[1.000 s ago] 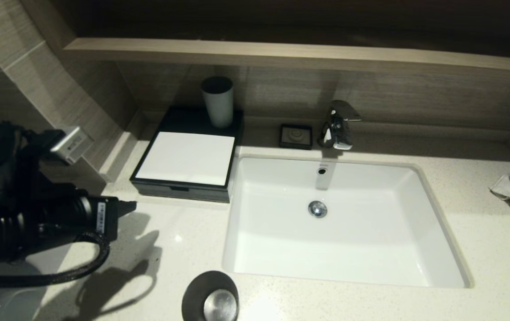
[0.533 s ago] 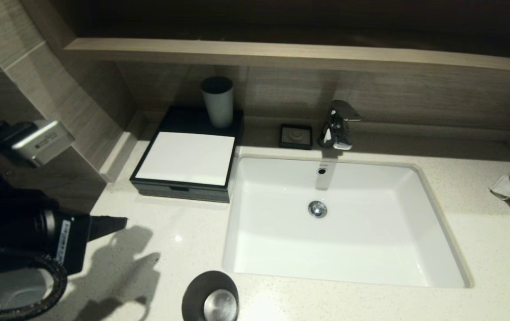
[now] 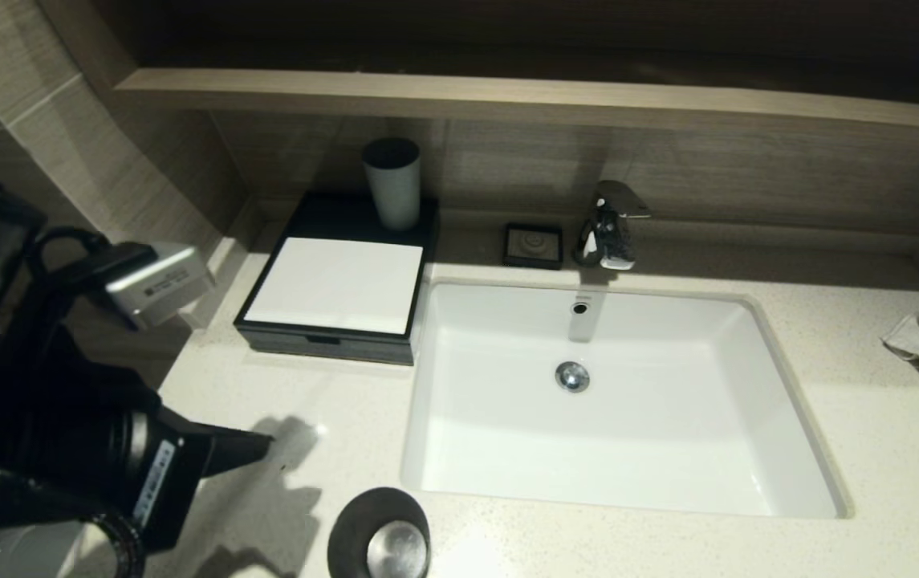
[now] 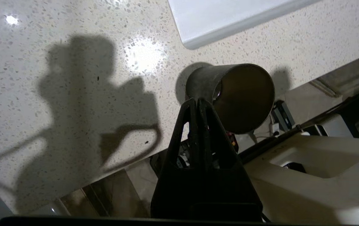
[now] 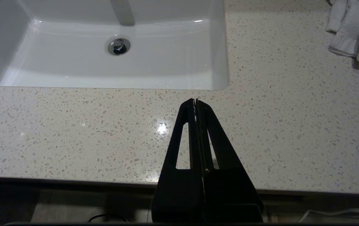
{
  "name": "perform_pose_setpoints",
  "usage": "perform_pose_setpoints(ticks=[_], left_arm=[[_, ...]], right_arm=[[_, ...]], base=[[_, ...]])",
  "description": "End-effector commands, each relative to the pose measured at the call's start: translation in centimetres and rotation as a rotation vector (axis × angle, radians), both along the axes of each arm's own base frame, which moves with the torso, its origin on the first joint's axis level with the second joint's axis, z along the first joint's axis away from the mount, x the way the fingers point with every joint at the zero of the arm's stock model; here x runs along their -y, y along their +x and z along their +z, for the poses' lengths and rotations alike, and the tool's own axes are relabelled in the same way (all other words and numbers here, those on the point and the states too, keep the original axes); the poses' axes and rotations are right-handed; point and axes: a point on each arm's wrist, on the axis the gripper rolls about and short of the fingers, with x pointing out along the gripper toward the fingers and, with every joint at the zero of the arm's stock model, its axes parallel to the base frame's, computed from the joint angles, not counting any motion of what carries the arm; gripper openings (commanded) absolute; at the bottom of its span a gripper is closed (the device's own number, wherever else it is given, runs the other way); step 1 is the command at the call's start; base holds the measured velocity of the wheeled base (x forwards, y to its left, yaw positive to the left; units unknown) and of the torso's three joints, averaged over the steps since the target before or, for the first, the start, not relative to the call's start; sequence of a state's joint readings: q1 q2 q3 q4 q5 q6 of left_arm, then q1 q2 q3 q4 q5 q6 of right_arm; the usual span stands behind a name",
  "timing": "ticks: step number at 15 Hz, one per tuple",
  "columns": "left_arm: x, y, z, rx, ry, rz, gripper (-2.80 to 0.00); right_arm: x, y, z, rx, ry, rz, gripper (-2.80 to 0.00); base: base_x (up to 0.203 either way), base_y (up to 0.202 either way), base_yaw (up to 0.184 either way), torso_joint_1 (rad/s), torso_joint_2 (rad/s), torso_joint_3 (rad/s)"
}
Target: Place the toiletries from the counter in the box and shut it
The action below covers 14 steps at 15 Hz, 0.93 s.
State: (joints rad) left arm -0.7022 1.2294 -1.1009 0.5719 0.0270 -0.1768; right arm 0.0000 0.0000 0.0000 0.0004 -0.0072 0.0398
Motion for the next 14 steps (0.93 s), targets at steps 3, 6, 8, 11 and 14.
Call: perform_pose_setpoints(ticks=[3, 6, 8, 11, 14], left_arm=[[1.7, 0.8, -0.1, -0.09, 0.079, -0.044, 0.0], [3.0, 0.5, -0.6, -0.124, 0.12, -0.11, 0.0], [3.8, 0.5, -1.2, -0.141, 0.144, -0.138, 0.0], [4.2, 0.1, -2.2, -0.169, 0.196, -0.167, 0.0], [4.0, 0.0, -2.8, -0.18, 0.267, -0.196, 0.0]], right_arm=[[0.0, 0.0, 0.0, -0.001, 0.0, 0.0, -2.8], [0.0, 0.0, 0.0, -0.001, 0.0, 0.0, -2.8], [0.0, 0.0, 0.0, -0.001, 0.0, 0.0, -2.8], [0.0, 0.0, 0.0, -0.001, 0.0, 0.0, -2.8], [0.0, 0.0, 0.0, -0.001, 0.0, 0.0, -2.8]], base=[[0.0, 0.0, 0.0, 0.0, 0.0, 0.0], [0.0, 0.0, 0.0, 0.0, 0.0, 0.0], [0.0, 0.0, 0.0, 0.0, 0.0, 0.0], [0.0, 0.0, 0.0, 0.0, 0.0, 0.0], [0.0, 0.0, 0.0, 0.0, 0.0, 0.0]])
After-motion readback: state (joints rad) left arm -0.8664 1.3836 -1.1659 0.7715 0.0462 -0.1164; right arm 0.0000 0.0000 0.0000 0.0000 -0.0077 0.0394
